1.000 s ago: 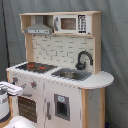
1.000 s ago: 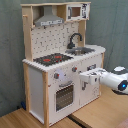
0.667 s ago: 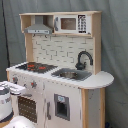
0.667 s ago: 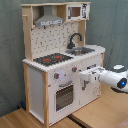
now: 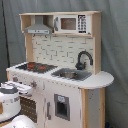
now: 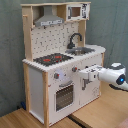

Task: Play with the kitchen

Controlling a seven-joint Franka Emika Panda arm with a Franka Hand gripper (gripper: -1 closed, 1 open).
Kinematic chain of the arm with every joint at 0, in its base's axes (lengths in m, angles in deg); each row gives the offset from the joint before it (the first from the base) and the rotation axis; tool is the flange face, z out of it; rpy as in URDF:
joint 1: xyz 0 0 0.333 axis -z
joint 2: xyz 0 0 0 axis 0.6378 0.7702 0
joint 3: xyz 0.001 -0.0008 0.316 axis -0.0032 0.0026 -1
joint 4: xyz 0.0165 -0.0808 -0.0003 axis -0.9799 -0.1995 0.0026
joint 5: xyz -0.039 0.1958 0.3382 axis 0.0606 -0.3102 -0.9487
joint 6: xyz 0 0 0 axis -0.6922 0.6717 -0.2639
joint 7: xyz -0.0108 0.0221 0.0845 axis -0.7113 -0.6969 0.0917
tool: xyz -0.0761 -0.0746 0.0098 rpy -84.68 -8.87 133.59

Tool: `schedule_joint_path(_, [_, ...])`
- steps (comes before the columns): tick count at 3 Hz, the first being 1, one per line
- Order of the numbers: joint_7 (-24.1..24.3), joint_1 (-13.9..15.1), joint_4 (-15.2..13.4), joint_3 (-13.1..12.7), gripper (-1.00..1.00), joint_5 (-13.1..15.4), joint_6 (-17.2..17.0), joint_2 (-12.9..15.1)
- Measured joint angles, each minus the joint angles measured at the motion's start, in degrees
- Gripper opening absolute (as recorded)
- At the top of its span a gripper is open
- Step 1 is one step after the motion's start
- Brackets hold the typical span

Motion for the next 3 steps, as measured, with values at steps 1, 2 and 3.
schedule_joint_path(1, [0.0, 2.5, 0.0, -0.4, 1.00, 0.0, 5.7, 0.0])
schedule_joint_path(2, [0.0, 5.0, 0.0, -1.5, 1.00, 0.0, 10.9, 0.0])
schedule_joint_path(3, [0.8, 10.1, 1.2, -1.7, 1.00, -0.5, 13.2, 0.0])
